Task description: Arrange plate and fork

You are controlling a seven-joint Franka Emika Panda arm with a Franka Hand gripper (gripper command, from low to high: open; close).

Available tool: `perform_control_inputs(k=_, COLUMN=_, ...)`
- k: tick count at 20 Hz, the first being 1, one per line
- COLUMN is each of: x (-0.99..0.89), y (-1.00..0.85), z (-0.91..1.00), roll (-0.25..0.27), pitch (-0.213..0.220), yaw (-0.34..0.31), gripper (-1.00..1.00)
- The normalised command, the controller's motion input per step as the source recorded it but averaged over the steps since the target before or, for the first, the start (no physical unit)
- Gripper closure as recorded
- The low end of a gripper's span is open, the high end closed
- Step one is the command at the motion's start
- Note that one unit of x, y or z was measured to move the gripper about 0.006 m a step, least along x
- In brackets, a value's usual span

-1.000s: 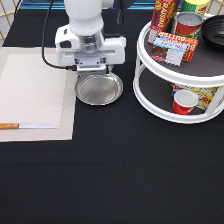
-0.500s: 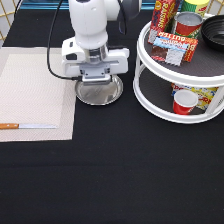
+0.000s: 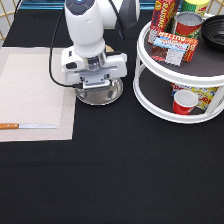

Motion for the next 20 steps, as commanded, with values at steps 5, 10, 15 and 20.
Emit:
perform_control_inputs(k=5, x=0.33, y=-0.56, z=0.01, roll=0.106, pitch=0.047, yaw=-0.010, gripper=-1.00)
perform_control_inputs(k=10, x=0.26, y=-0.63, z=0.08, roll=0.091, pitch=0.051, yaw=-0.031, gripper=-1.00)
perform_control_inputs(k=15, x=0.26, y=-0.68, z=0.10, roll=0.058, pitch=0.054, yaw=-0.026, gripper=-1.00)
perform_control_inputs(k=20, x=0.18, y=-0.73, z=0.03, roll=0.045, pitch=0.039, yaw=-0.019, gripper=-1.00)
